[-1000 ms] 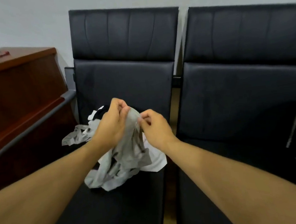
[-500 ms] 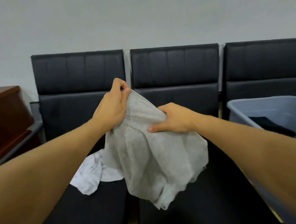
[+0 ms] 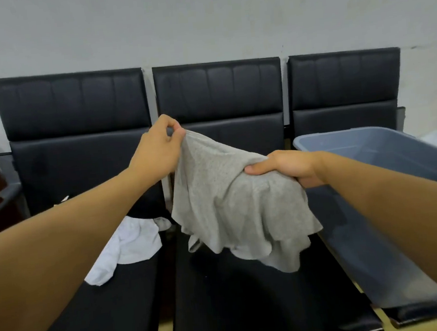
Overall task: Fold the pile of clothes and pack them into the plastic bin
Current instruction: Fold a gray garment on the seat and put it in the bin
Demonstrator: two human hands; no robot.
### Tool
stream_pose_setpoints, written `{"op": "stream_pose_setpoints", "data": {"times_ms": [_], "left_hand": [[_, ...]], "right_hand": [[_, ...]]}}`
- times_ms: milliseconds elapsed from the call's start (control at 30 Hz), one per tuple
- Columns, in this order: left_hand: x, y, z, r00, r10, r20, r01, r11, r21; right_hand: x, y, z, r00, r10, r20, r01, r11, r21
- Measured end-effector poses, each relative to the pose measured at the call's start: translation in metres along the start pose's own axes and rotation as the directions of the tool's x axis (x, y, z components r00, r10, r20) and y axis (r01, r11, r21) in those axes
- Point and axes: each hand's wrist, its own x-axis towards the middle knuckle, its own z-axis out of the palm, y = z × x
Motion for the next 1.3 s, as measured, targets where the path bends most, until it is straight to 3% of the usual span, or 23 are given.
{"op": "stream_pose_setpoints", "data": {"times_ms": [67, 133, 233, 333, 433, 533, 700, 833, 967, 1067, 1167, 1300], "left_hand": [[-0.001, -0.009, 0.022, 0.988, -0.145, 0.052, 0.152, 0.969, -0.194], [-0.001, -0.034, 0.055, 0.947, -0.283, 0.153, 0.317, 0.903, -0.289], [-0.010, -0.083, 0.107, 0.877, -0.365, 0.313, 0.421, 0.898, -0.132], [-0.041, -0.121, 0.153, 0.796, -0.385, 0.466, 0.445, 0.895, -0.020], [-0.083, -0.144, 0.190, 0.661, -0.477, 0.580, 0.533, 0.842, 0.085], [-0.121, -0.160, 0.220, 0.596, -0.471, 0.651, 0.402, 0.876, 0.266], [-0.152, -0.169, 0.242, 0.719, -0.510, 0.471, 0.393, 0.858, 0.330], [-0.150, -0.157, 0.245, 0.743, -0.434, 0.509, 0.287, 0.894, 0.343], [-0.142, -0.152, 0.250, 0.809, -0.422, 0.410, 0.260, 0.881, 0.394], [-0.130, -0.147, 0.248, 0.855, -0.427, 0.294, 0.381, 0.902, 0.202], [-0.112, -0.131, 0.233, 0.819, -0.501, 0.280, 0.551, 0.823, -0.139], [-0.094, -0.115, 0.199, 0.888, -0.376, 0.264, 0.431, 0.882, -0.191]], "right_hand": [[0.013, 0.014, 0.001, 0.996, -0.011, -0.085, 0.012, 1.000, 0.012], [0.036, 0.037, 0.003, 0.961, -0.047, -0.273, 0.020, 0.995, -0.100], [0.074, 0.088, 0.008, 0.912, -0.050, -0.408, -0.082, 0.950, -0.301], [0.089, 0.142, 0.019, 0.929, 0.079, -0.362, -0.233, 0.885, -0.404], [0.095, 0.189, 0.033, 0.959, 0.188, -0.214, -0.270, 0.842, -0.468], [0.092, 0.225, 0.052, 0.948, 0.284, -0.144, -0.318, 0.826, -0.465], [0.086, 0.263, 0.088, 0.935, 0.286, -0.211, -0.355, 0.791, -0.499], [0.086, 0.270, 0.097, 0.940, 0.132, -0.313, -0.302, 0.746, -0.593], [0.081, 0.265, 0.084, 0.919, 0.091, -0.383, -0.279, 0.838, -0.470], [0.076, 0.249, 0.073, 0.881, 0.056, -0.471, -0.178, 0.959, -0.219], [0.072, 0.228, 0.067, 0.839, 0.038, -0.543, -0.077, 0.996, -0.049], [0.059, 0.198, 0.057, 0.871, -0.011, -0.492, 0.031, 0.999, 0.033]]}}
